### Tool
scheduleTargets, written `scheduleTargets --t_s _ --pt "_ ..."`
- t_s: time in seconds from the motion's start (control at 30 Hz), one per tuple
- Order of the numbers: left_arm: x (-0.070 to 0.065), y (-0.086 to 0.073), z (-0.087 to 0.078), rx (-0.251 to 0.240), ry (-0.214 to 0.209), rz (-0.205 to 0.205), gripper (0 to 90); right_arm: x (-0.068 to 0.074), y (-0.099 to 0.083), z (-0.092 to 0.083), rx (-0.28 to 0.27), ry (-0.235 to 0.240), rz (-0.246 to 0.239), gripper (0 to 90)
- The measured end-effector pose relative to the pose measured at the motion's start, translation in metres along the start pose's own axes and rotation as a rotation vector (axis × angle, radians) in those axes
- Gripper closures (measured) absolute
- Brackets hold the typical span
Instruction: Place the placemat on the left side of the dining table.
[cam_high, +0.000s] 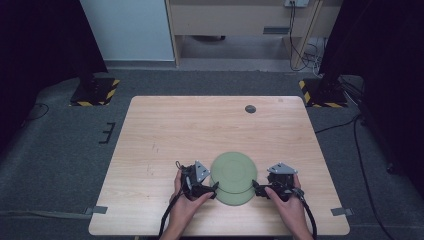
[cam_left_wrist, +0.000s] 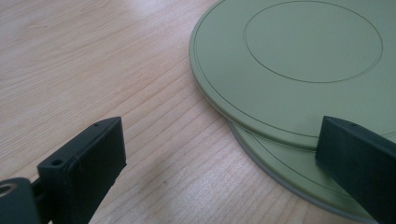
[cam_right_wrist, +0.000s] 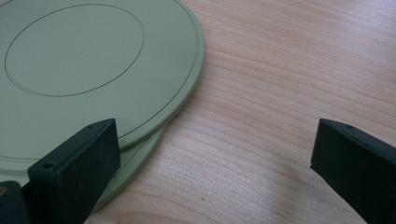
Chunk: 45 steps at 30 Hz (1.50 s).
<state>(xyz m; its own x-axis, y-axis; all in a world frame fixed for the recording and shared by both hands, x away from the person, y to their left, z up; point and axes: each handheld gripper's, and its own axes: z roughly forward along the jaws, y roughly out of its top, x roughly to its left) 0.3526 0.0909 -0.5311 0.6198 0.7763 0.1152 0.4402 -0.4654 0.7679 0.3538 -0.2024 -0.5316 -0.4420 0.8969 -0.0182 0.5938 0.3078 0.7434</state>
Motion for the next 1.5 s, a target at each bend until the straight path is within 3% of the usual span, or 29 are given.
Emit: scheduleTargets --t_s 0.3,1.07,1.33,1.5 --pt "0.000 0.000 -0.001 0.001 -0.001 0.008 3.5 0.002 0.000 -0.002 0.002 0.016 -0.006 4.4" --pt "0.000 0.002 0.001 0.000 0.033 0.004 2.8 0.002 0.001 0.000 -0.007 -0.002 -0.002 4.4" --pt "-0.001 0.004 -0.001 -0.013 -0.025 -0.018 4.6 0.003 0.000 0.000 -0.004 0.011 -0.008 4.0" --pt "0.000 0.011 -0.008 -0.009 -0.038 0.019 5.1 0.000 0.001 0.001 -0.007 0.003 0.000 3.1"
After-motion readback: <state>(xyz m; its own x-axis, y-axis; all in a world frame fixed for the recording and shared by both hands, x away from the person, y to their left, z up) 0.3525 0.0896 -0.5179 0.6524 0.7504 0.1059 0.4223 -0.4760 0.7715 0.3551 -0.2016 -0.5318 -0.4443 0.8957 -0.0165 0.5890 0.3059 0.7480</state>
